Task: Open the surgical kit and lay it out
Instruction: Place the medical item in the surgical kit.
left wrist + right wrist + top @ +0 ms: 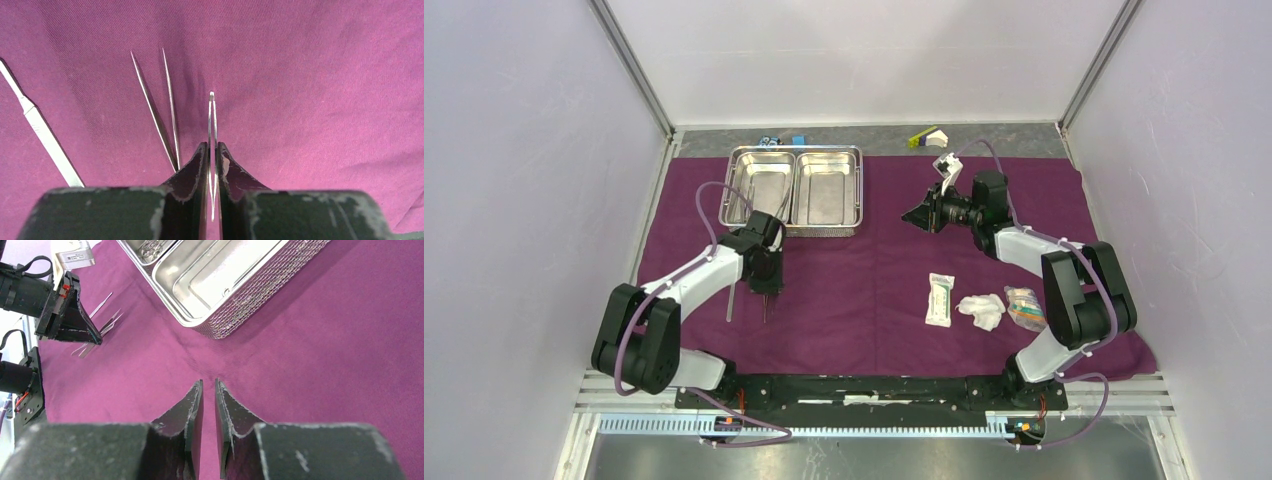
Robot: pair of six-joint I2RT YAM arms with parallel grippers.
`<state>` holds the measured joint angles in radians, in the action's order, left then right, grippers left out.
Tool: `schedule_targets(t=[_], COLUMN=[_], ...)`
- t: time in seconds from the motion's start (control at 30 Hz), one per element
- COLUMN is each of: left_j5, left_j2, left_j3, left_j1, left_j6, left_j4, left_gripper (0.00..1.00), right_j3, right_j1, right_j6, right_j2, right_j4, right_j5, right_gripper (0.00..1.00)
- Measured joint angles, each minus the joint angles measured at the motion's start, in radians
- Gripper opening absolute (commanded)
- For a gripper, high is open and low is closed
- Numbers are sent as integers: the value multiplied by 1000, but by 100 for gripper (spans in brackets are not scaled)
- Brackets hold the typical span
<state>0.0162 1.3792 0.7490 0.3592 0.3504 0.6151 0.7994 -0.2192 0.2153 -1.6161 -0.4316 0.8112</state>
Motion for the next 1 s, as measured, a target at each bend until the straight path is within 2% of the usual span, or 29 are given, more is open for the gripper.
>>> schedule_targets(t=[0.8,1.0], left_j5=[-47,-47], left_j2=[4,16], left_j3=[-20,-27], left_j1=[0,-10], left_j6=[19,19], left_j4=[-6,-20], left_gripper=[2,6], right_j3=[12,12], right_j1=[5,5], right_j6=[-27,-27], right_j2=[-5,-5], right_j4=[27,30], right_j5=[0,4], right_gripper=[20,20])
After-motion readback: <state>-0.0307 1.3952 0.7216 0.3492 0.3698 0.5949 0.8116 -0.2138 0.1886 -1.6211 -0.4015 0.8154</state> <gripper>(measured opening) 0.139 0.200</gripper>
